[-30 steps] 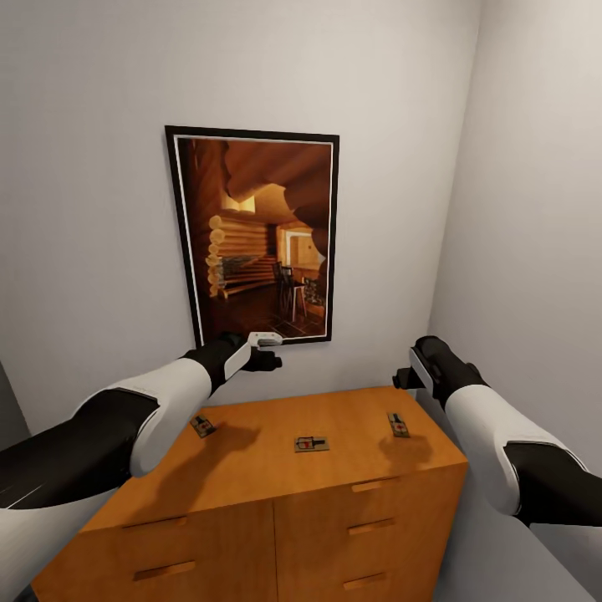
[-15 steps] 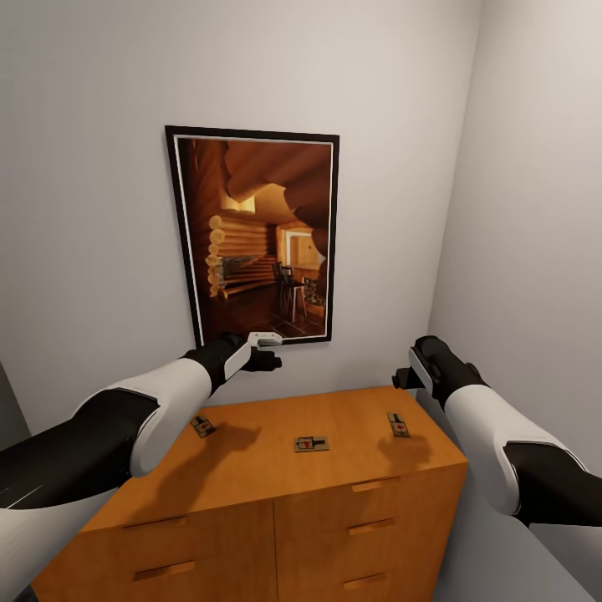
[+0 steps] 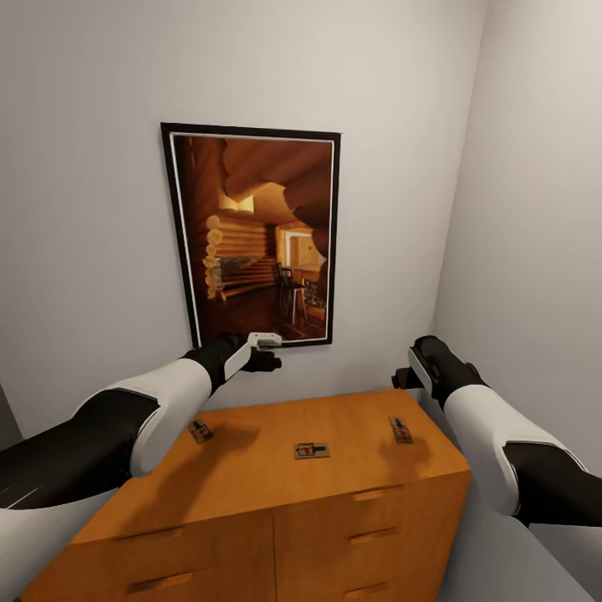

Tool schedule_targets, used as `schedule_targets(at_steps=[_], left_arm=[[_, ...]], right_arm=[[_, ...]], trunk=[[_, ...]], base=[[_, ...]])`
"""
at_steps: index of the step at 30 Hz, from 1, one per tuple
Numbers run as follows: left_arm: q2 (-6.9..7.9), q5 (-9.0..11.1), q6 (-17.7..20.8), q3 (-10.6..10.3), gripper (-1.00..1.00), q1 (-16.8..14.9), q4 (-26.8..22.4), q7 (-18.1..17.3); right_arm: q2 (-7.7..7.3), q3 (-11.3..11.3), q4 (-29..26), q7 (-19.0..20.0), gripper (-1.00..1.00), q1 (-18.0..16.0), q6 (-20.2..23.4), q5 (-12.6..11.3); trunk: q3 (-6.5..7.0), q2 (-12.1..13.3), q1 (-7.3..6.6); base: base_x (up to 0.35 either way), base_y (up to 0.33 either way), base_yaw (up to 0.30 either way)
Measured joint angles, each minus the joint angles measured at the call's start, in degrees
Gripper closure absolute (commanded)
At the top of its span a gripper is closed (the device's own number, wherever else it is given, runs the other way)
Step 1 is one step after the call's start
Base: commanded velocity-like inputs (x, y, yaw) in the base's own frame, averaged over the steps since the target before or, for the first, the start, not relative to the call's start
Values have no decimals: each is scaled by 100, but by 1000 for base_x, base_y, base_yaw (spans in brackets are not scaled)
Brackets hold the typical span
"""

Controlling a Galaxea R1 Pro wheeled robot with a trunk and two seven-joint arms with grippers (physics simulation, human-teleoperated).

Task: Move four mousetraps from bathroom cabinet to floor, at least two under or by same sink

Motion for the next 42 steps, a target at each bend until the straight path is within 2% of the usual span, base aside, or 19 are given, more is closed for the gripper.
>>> schedule_targets(at_steps=[10, 28, 42], left_arm=[[0, -5, 7, 0, -100, 1, -5, -5], [0, 0, -4, 0, -100, 5, -10, -32], [0, -22, -4, 0, -100, 127, -32, -33]], right_arm=[[2, 8, 0, -2, -100, 0, -85, 0], [-53, -19, 83, 11, -100, 0, -50, -36], [-272, -73, 98, 284, -100, -49, 706, -35]], trunk=[[0, 0, 0], [0, 1, 2], [0, 1, 2]], base=[[223, 0, 0], [28, 0, 0], [1, 0, 0]])
